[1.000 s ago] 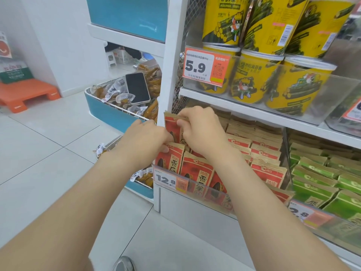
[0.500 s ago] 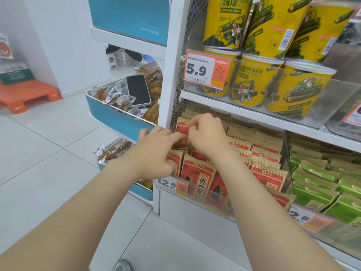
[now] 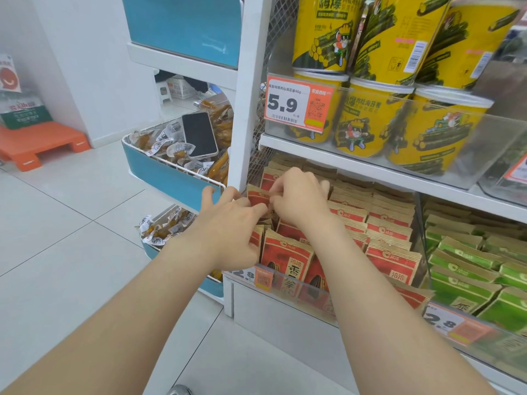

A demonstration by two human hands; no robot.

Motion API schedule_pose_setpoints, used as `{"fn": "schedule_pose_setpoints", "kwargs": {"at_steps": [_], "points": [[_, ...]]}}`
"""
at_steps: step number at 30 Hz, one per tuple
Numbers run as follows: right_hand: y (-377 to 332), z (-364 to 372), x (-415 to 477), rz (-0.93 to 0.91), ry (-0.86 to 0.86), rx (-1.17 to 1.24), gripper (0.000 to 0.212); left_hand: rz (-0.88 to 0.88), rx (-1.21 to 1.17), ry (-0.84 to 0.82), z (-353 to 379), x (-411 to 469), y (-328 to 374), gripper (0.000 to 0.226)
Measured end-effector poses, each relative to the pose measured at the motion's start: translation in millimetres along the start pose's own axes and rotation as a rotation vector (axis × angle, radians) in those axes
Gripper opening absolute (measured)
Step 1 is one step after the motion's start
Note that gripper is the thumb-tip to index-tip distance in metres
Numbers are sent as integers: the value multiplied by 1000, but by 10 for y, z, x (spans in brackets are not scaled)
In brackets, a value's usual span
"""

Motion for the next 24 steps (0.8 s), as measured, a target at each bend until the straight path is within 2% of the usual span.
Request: {"fn": "schedule_pose_setpoints", "kwargs": {"at_steps": [3,9,11,14,16,18,21,24], "points": [[-4,-171,-51,-84,103,136,18,-8,-17,-5,1,-17,-9,48],[46,-506,-373,-335,328,141,16,-53,-103,-17,-122,-83,78,64],[113,-637,-506,-388,436,201,16,-73,-156,19,-194,-112,121,62],[252,-933,-741,-399,627,343,15,-133,-204,179,-333,-141,163,48],[371,-1135,-914,-382,738,458,12,-181,-259,352,-447,-181,187,38],[494,-1295,-1064,-347,799,556,10,-206,-423,547,-561,-239,245,24],[655,-1374,-1190,-255,770,676,8,-164,-635,756,-696,-297,460,15],[838,-1349,-1252,-122,694,856,7,9,-719,835,-796,-286,802,15]]}}
Point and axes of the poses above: each hand's wrist, its own x-axis towards the middle knuckle, its own z-axis out of the palm, y = z × x, the point moved 7 cm from there along x, towards the middle knuckle, and after that the axes turned 8 degrees about z, right-handed, at the moved point
